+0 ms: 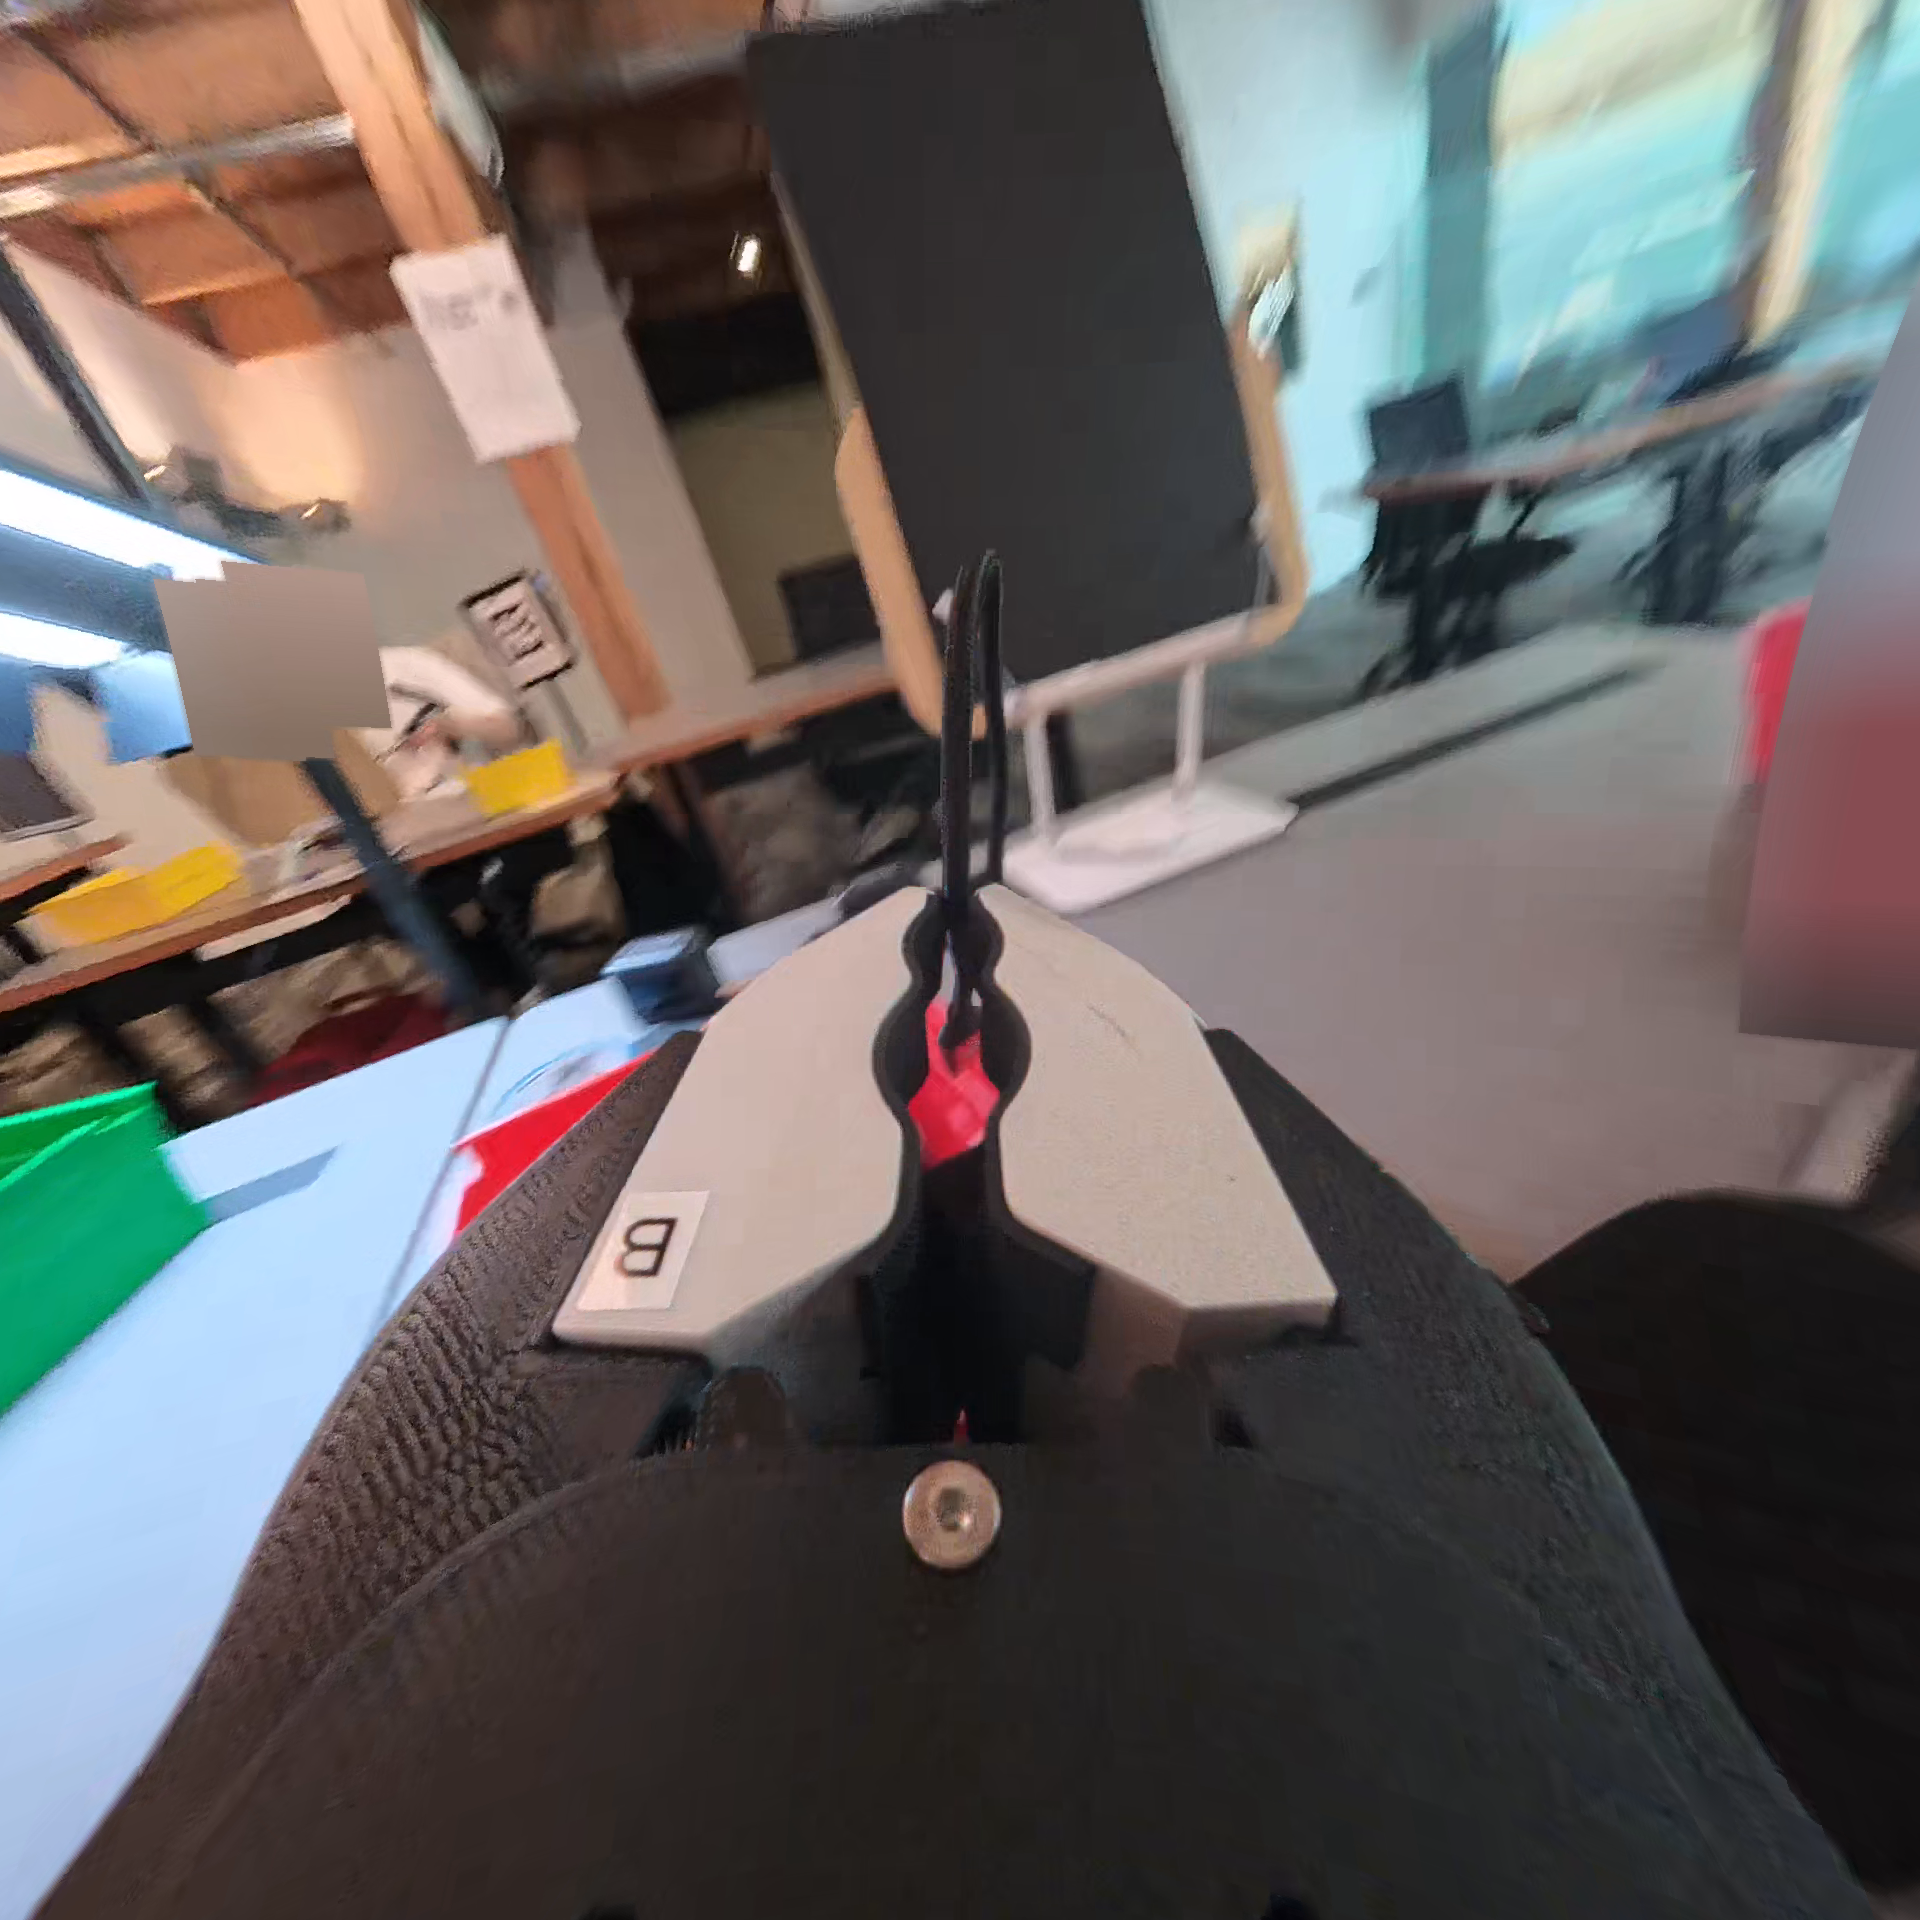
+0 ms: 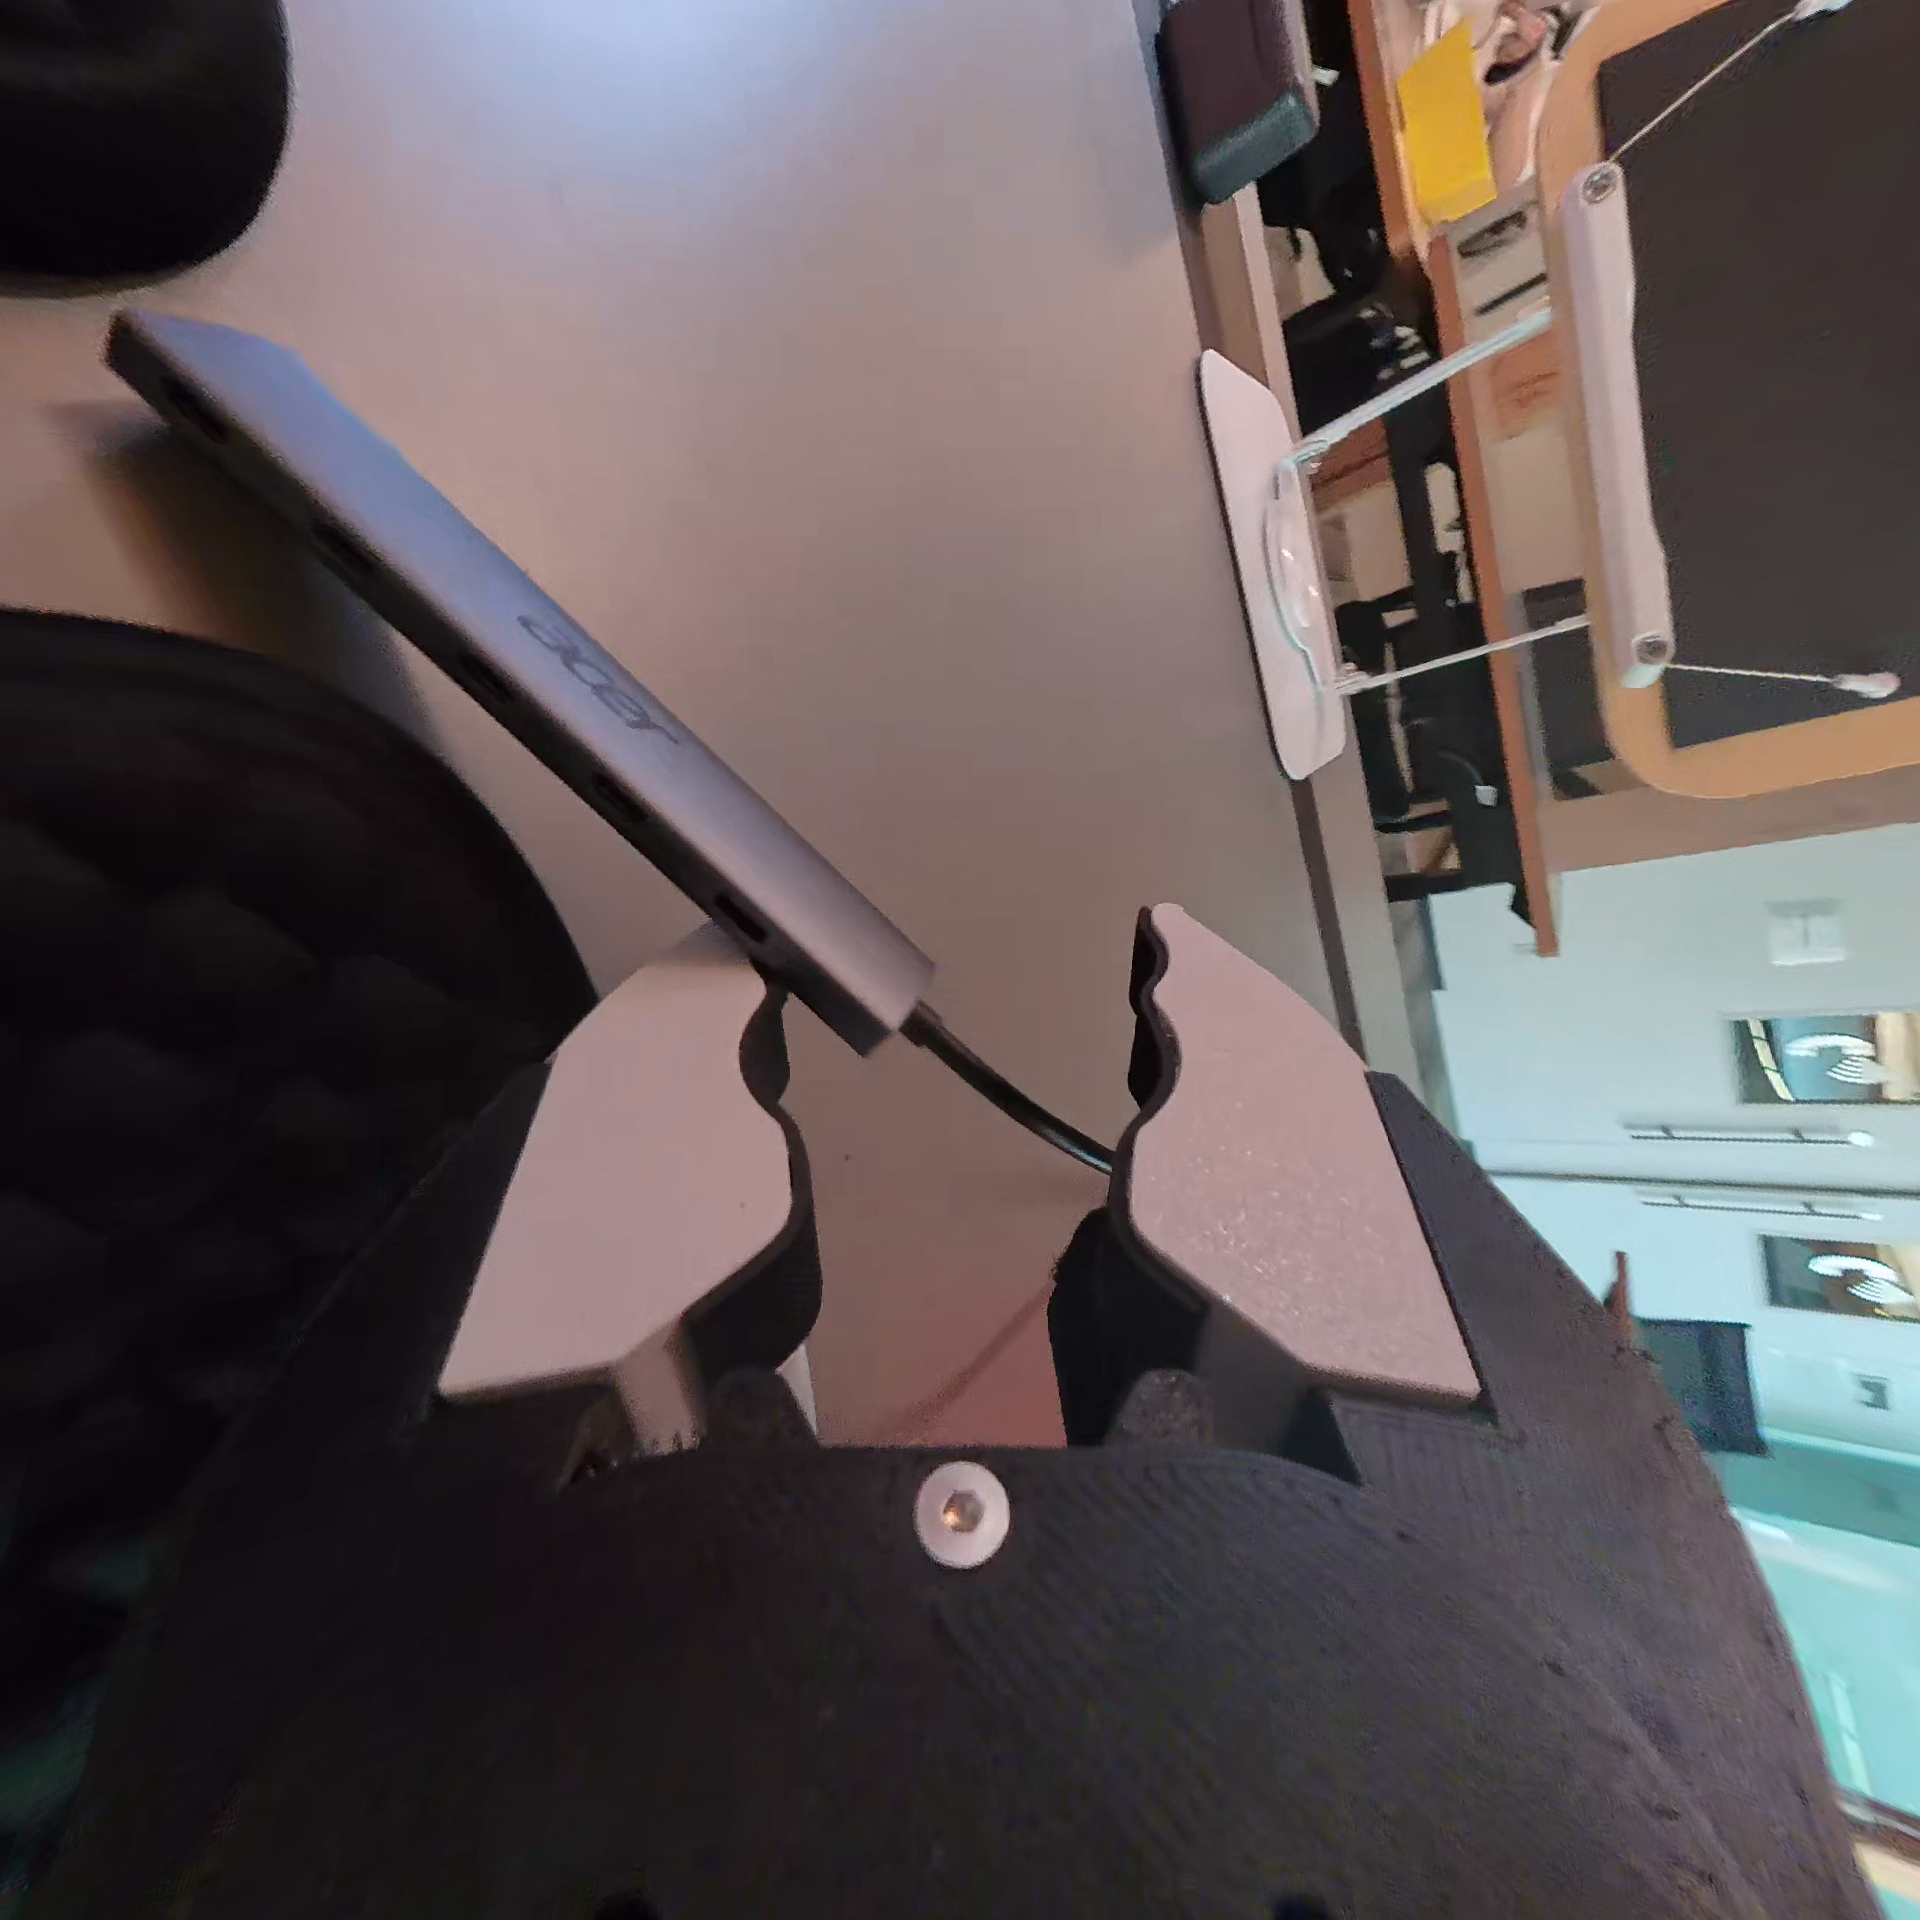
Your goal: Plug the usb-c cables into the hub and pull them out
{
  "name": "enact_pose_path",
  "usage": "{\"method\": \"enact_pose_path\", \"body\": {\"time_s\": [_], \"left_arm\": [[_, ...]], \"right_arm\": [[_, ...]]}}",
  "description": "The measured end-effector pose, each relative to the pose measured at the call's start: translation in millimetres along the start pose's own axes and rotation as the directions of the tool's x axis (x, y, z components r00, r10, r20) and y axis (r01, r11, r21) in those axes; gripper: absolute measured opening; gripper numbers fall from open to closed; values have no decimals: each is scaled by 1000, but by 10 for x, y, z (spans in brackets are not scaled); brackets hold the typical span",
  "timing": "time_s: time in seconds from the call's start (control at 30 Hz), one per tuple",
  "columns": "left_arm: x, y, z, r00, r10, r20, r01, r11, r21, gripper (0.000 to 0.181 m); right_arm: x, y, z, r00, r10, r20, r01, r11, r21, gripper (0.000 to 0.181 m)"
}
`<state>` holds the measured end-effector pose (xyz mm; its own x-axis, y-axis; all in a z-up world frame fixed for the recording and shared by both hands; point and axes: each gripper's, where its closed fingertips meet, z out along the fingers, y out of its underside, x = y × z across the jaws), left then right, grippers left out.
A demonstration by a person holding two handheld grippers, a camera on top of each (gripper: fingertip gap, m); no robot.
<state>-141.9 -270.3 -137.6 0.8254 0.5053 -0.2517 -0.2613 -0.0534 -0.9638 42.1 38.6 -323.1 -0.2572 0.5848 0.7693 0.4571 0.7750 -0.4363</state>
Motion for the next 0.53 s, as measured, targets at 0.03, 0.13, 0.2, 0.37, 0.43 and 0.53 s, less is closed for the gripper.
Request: {"method": "enact_pose_path", "body": {"time_s": [0.03,0.13,0.2,0.37,0.43,0.53], "left_arm": [[82,-86,24,998,-50,-42,52,997,60,2],[377,-269,112,968,-144,-205,184,964,190,2],[553,-318,185,933,-201,-297,272,937,219,2],[892,-382,317,838,-285,-466,427,874,232,2],[984,-414,345,797,-316,-515,484,844,232,2],[1131,-476,364,726,-342,-597,565,791,234,3]], "right_arm": [[-5,22,-43,1000,15,26,-15,1000,10,65],[8,82,-202,992,81,97,-85,995,44,74],[97,7,-341,976,179,127,-196,970,144,77],[467,-285,-777,900,395,185,-435,771,466,75],[581,-508,-992,864,435,252,-492,629,602,71],[664,-885,-1277,814,437,381,-552,383,741,65]]}}
